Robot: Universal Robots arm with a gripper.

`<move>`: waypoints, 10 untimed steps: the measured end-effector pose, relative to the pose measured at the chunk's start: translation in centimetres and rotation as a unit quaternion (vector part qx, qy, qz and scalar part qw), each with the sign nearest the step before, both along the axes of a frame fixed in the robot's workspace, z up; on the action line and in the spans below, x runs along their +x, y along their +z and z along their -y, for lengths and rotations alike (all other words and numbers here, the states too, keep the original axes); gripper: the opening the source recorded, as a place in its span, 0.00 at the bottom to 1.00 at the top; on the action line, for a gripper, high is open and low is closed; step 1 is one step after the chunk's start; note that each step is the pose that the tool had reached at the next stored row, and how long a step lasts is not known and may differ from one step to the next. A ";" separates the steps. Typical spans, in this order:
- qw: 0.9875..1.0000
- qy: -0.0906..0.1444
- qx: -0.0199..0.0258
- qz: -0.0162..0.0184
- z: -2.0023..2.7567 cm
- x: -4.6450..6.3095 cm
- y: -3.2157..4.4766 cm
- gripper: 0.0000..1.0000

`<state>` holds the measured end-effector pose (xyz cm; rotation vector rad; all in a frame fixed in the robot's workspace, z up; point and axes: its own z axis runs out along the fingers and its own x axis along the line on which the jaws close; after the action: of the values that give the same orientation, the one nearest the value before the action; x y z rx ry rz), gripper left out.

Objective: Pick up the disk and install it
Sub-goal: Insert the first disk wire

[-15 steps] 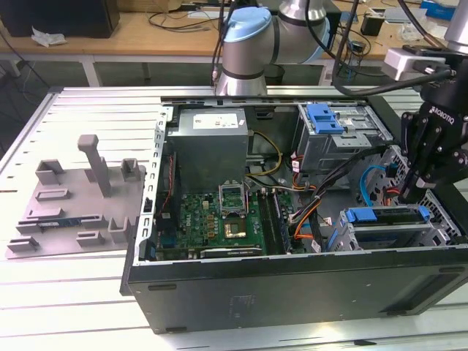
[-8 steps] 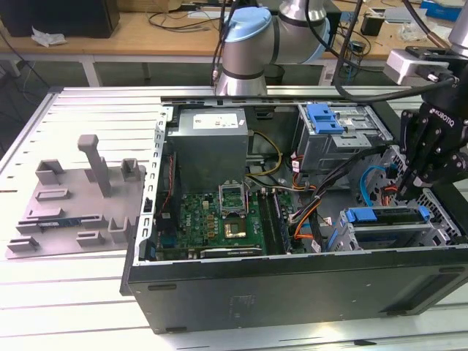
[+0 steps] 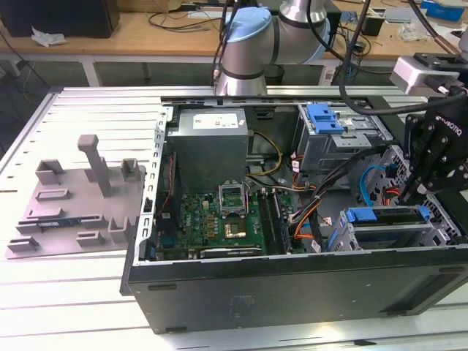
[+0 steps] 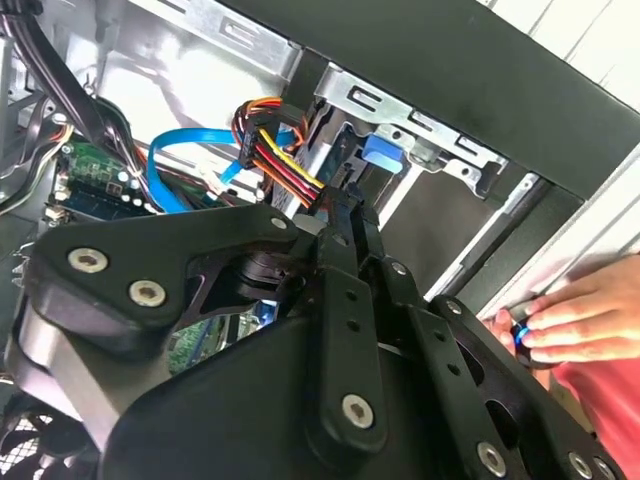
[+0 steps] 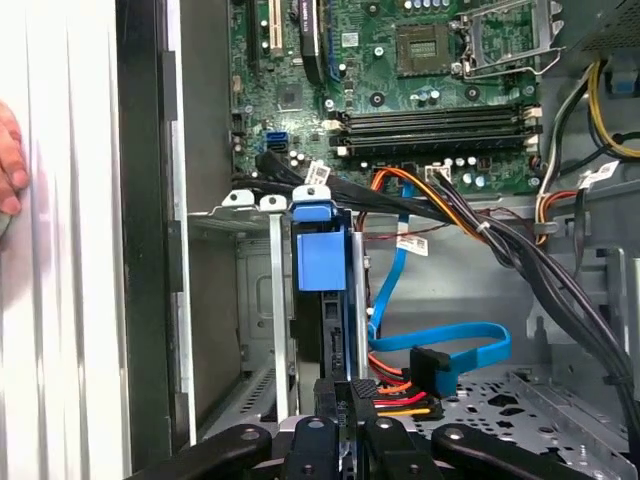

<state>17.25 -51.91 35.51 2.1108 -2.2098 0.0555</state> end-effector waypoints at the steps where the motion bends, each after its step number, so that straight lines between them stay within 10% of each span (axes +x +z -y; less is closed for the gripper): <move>1: 1.000 0.000 0.006 0.000 0.30 0.0 0.00 0.17; 10: 1.000 0.001 0.011 0.000 0.48 0.0 0.00 0.17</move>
<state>17.23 -52.39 35.51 2.1233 -2.2185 0.0322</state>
